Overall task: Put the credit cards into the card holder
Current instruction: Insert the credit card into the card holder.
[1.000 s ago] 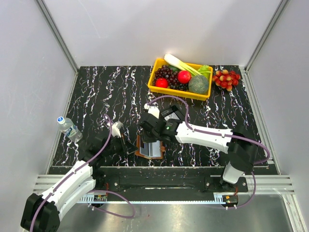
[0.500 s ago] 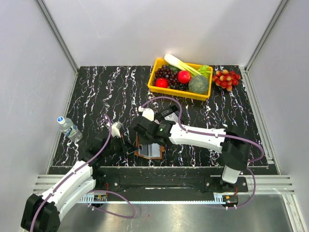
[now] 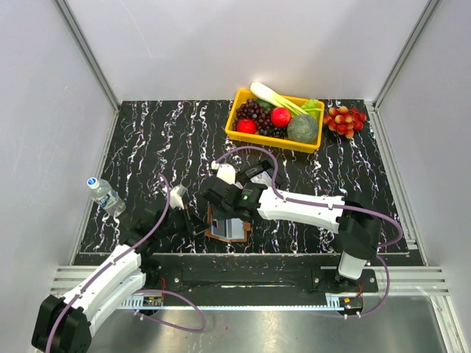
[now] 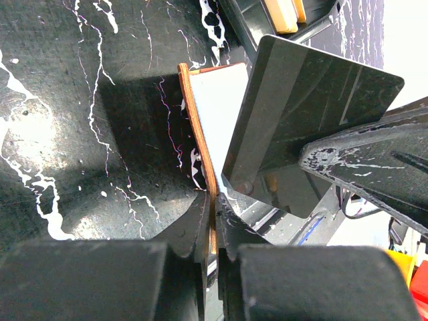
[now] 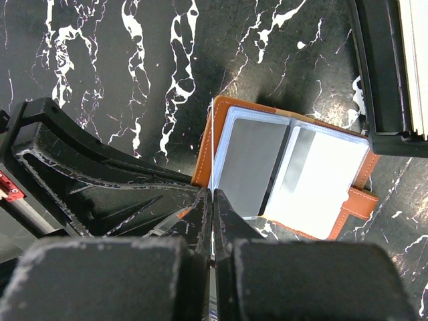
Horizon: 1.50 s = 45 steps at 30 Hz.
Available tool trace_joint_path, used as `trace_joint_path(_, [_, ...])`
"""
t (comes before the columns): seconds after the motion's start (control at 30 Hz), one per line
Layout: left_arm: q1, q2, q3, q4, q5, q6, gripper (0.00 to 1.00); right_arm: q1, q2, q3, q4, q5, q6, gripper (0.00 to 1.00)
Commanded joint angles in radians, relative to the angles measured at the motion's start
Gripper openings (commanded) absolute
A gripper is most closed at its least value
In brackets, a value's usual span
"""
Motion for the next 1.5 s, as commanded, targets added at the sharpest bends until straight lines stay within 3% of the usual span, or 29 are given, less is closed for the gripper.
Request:
trace_joint_path(0.0, [0.003, -0.018, 0.051, 0.046, 0.000, 0.004, 0.00, 0.006, -0.002, 0.018, 0.028, 0.013, 0.022, 0.00])
trace_joint_path(0.37, [0.003, -0.041, 0.051, 0.046, 0.006, -0.007, 0.00, 0.046, 0.080, 0.100, -0.068, 0.063, 0.017, 0.00])
trace_joint_path(0.67, [0.003, -0.054, 0.051, 0.032, 0.000, -0.005, 0.00, 0.049, 0.059, 0.122, -0.195, 0.208, -0.007, 0.00])
trace_joint_path(0.83, [0.003, -0.057, 0.051, 0.029, 0.004, -0.005, 0.00, 0.049, 0.064, 0.131, -0.220, 0.205, -0.027, 0.00])
trace_joint_path(1.47, [0.003, -0.069, 0.054, 0.028, 0.012, -0.004, 0.00, 0.051, 0.005, 0.122, -0.101, 0.129, -0.013, 0.00])
